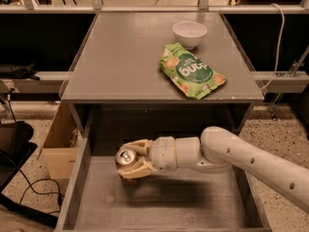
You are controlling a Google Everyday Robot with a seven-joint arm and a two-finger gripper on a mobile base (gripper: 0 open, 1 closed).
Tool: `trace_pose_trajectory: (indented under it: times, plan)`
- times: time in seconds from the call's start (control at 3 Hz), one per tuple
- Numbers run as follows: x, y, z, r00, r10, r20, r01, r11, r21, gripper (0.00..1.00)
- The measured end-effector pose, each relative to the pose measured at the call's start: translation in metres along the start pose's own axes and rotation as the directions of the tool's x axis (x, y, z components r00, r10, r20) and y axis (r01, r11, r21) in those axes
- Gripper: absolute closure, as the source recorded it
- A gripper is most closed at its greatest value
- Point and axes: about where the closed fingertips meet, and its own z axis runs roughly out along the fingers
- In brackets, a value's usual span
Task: Place orange can into top drawer
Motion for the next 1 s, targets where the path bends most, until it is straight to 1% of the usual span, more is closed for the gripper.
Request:
trace_pose_trajectory:
  times: [0.33,0.67,1.0]
  plan:
    - [0.0004,0.0,0.0,1.0,0.0,0.0,0.0,1.0,0.0,0.82]
    - [0.0004,0.0,0.0001,1.0,0.0,0.0,0.0,1.0,0.0,0.58]
    - [0.0004,0.0,0.0001,1.0,0.0,0.0,0.0,1.0,0.0,0.27]
